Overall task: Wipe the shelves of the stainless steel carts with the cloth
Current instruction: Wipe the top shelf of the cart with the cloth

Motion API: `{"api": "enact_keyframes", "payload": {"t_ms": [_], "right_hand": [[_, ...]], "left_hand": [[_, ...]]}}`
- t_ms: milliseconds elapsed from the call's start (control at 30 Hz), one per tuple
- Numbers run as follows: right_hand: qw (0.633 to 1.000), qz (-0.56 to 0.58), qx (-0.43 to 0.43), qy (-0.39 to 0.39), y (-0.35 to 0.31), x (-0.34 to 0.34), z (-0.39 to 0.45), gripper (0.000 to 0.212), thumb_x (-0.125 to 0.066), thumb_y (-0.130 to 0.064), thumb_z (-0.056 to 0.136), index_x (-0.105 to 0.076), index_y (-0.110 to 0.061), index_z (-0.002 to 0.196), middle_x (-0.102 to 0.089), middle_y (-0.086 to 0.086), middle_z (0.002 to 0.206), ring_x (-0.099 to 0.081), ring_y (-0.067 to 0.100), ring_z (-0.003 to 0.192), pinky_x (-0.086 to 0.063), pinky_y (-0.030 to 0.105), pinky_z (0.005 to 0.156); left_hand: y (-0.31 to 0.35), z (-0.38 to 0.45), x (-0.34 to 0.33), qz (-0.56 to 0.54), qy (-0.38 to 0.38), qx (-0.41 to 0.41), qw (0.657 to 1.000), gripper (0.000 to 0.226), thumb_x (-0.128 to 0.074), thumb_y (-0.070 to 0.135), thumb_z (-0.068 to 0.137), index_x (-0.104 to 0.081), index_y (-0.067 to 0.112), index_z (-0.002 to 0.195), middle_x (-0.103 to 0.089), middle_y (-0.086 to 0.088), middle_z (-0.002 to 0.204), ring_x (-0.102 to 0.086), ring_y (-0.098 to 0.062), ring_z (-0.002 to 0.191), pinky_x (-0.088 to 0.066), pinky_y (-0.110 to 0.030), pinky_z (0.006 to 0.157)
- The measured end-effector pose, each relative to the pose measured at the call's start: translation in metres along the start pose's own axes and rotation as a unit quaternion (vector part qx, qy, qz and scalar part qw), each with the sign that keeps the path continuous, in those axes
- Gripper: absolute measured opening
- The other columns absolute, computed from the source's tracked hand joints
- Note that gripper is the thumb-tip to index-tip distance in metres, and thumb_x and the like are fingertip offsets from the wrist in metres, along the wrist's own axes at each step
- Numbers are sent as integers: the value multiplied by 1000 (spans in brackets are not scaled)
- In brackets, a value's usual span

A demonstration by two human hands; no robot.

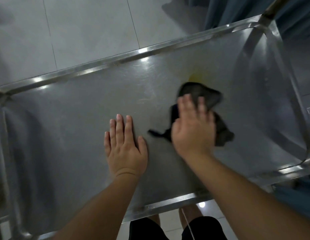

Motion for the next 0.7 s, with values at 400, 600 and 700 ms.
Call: {"api": "enact_keyframes", "payload": {"t_ms": [400,600,700], "right_hand": [[952,-63,292,-71,25,17,82,68,-43,-45,95,-37,-34,162,-33,-10,170,-25,21,159,-27,50,123],[994,-33,-99,26,141,55,147,70,-30,-44,96,-31,-26,164,-27,-1,172,-20,31,159,-20,60,125],[973,2,-228,46,126,50,152,71,-24,-44,96,-27,-26,166,-21,-2,174,-13,33,161,-11,61,127]], "left_hand": [[1,0,0,1,16,-2,1000,70,-36,46,101,-27,26,168,-18,1,177,-7,-17,164,-1,-39,132],[4,-1,2,12,11,-3,1000,70,-38,44,102,-25,26,169,-15,1,177,-6,-18,164,-1,-40,132],[4,-1,2,8,15,-2,1000,70,-38,43,101,-27,25,168,-17,1,177,-7,-18,164,-4,-42,133]]}}
Point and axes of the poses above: each hand's wrist, its own z-axis towards the middle knuckle, its own x-axis out of the back of the hand, y = z × x, the point moved 3 cm from there along z, towards the middle knuckle
